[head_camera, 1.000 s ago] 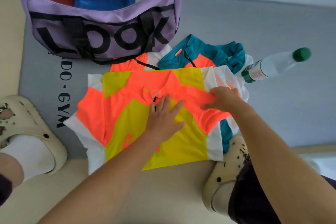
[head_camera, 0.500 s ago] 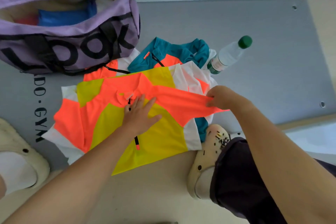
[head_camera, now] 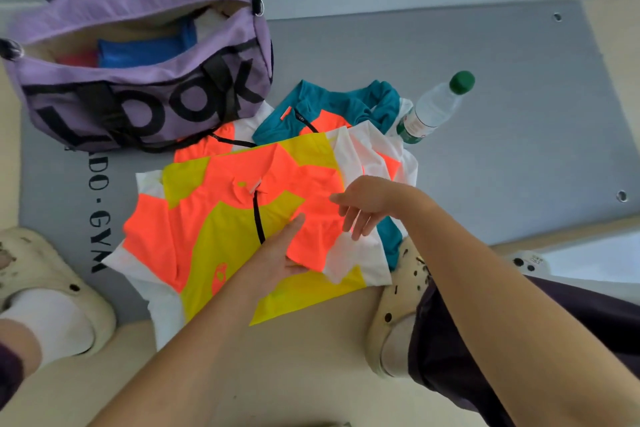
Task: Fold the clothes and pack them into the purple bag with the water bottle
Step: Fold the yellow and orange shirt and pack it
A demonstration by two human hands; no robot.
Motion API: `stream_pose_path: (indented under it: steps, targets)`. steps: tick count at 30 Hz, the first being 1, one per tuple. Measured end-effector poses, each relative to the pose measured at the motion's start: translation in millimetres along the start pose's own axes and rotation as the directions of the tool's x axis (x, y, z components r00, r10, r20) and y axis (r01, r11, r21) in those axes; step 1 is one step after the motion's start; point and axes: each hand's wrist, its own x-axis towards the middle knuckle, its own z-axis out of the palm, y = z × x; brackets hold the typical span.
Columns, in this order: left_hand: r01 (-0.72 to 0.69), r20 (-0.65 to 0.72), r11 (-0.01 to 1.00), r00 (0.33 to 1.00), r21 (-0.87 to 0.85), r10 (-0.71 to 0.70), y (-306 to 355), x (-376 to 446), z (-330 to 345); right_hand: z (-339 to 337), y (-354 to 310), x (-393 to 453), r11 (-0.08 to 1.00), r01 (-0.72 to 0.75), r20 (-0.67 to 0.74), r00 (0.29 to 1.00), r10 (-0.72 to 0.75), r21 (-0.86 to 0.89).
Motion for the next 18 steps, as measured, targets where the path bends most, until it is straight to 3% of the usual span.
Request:
stream_pose_path:
  steps: [2,4,7,10,13,18]
  targets:
    - [-0.035,-0.153,0.999,0.987,0.024,0.038,-8.5,7.7,-2.8,-1.5,7.8,12.0,0.991,0.085,-0.25,0.962,-0.109,-0.108]
    - [-0.06,-0.252,0.998,0.966,-0.002,0.057,-12.6,15.2,-5.8,0.2,13.2,22.4,0.964,0.186,-0.411,0.877,-0.251,-0.191]
    - [-0.092,-0.263,0.995,0.962,-0.042,0.077,-13.7,19.3,-9.6,5.0,9.4,35.0,0.911,0.292,-0.349,0.854,-0.385,-0.291]
    - [-0.135,-0.28,0.991,0.952,-0.019,0.124,-10.2,20.8,-16.5,3.9,5.8,50.0,0.858,0.18,-0.262,0.904,-0.336,-0.481]
    - [-0.207,-0.384,0.978,0.904,-0.009,0.187,-6.8,22.3,-28.1,-3.0,4.7,60.2,0.825,0.058,-0.343,0.891,-0.297,-0.562]
    - [-0.203,-0.375,0.968,0.894,0.146,0.244,-14.2,25.0,-28.7,-6.4,7.7,66.3,0.811,0.064,-0.386,0.856,-0.344,-0.581]
